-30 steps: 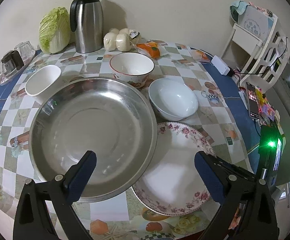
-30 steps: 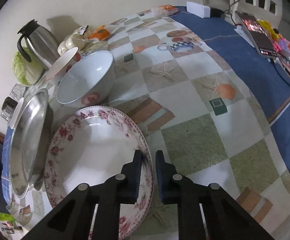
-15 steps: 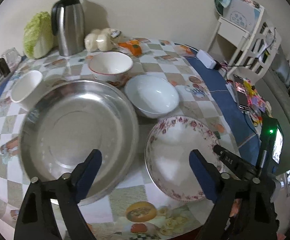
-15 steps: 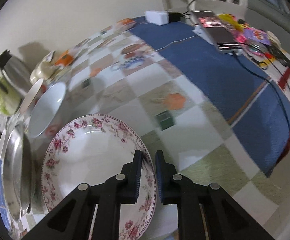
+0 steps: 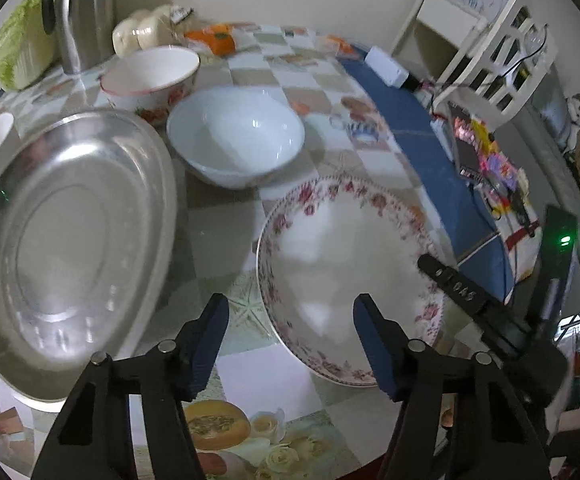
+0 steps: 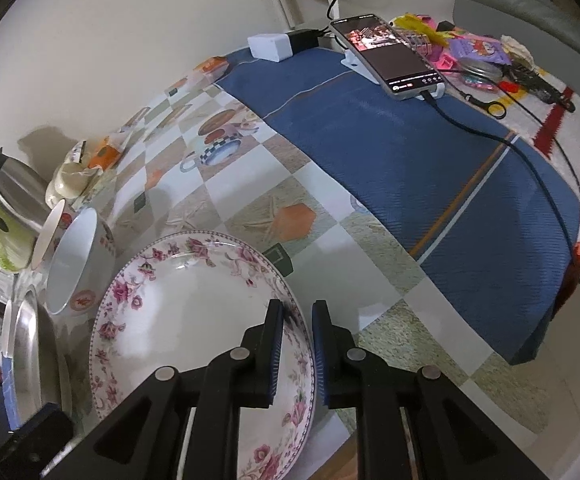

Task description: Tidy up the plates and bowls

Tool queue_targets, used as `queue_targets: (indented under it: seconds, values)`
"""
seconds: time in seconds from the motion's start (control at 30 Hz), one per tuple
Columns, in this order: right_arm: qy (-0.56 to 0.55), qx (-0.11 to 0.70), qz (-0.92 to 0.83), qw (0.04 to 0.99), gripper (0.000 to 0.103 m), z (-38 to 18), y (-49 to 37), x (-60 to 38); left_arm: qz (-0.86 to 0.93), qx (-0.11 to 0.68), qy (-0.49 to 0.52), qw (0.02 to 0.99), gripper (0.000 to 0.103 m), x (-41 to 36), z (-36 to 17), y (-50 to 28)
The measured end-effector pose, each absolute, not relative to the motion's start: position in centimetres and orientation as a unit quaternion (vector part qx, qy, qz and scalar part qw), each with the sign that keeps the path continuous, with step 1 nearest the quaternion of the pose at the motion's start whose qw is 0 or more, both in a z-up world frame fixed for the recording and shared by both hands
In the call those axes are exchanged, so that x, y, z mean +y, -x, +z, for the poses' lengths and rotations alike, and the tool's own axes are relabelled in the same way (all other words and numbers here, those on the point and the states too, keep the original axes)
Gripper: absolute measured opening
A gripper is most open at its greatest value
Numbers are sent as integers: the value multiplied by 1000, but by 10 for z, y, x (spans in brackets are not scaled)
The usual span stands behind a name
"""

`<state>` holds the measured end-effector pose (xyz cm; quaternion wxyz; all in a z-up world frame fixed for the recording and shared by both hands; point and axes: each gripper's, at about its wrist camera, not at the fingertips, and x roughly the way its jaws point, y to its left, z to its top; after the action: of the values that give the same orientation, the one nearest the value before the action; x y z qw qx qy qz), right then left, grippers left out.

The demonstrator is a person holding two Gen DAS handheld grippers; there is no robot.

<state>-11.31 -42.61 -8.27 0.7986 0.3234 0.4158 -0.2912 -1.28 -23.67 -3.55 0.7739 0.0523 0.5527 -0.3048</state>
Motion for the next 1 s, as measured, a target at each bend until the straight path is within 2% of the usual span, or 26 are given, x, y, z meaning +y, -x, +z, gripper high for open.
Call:
queue_targets:
  seconds: [0.33, 0.4, 0.53, 0.73, 0.8, 1.0]
  values:
    - [-343, 416, -264, 800, 20, -89, 113, -432, -294, 583, -54, 755, 56, -248, -65, 9]
    - [-356, 413, -255, 799, 20, -92, 114, -434, -291, 588, -54, 753, 48, -250, -72, 8]
    - [-354, 411, -248, 803, 20, -92, 115, -434, -287, 594, -51, 750, 45, -252, -81, 6]
    - [-349, 406, -237, 811, 19, -92, 116, -434, -296, 573, -50, 763, 45, -257, -84, 2]
    - [-348, 405, -235, 813, 19, -92, 118, -434, -298, 564, -53, 768, 37, -259, -84, 1]
    - [-349, 402, -221, 817, 19, -92, 121, -434, -299, 549, -50, 778, 33, -259, -84, -3]
